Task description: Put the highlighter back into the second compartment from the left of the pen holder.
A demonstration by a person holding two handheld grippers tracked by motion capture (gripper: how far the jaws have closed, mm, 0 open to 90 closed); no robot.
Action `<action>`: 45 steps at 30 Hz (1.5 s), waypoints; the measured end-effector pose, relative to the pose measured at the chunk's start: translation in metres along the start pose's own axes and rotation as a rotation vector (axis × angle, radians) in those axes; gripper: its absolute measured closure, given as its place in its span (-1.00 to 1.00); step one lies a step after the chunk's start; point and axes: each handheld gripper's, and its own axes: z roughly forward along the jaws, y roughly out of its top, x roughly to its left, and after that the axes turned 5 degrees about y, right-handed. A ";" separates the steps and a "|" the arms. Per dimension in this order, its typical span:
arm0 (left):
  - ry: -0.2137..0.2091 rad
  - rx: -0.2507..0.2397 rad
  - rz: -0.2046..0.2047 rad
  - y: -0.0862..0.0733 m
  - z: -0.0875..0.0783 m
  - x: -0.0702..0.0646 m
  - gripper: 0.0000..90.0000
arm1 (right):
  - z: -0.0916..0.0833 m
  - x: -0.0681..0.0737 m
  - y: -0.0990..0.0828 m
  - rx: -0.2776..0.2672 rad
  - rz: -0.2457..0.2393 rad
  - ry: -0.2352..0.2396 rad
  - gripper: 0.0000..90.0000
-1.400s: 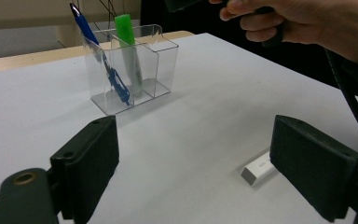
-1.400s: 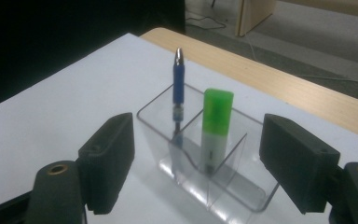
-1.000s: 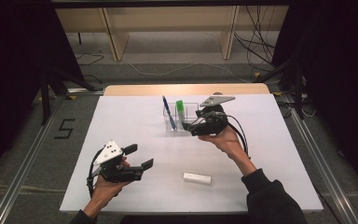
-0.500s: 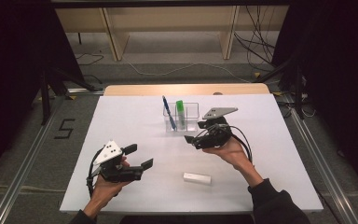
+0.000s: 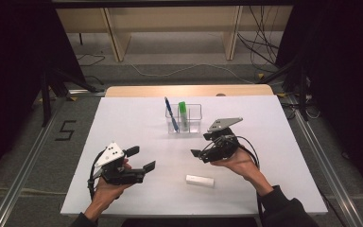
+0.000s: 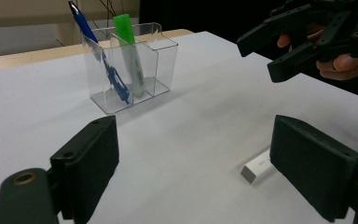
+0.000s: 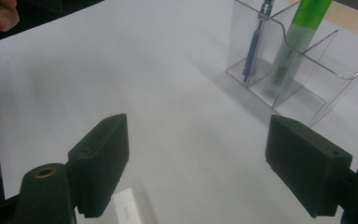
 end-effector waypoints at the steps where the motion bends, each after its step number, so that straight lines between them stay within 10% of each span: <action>1: 0.000 0.000 0.000 0.000 0.000 0.000 -0.67 | 0.000 0.001 -0.001 0.007 -0.003 0.001 -0.51; 45: -0.006 0.009 -0.004 0.000 0.001 0.000 -0.67 | 0.013 0.031 -0.028 0.337 -0.135 0.075 -0.59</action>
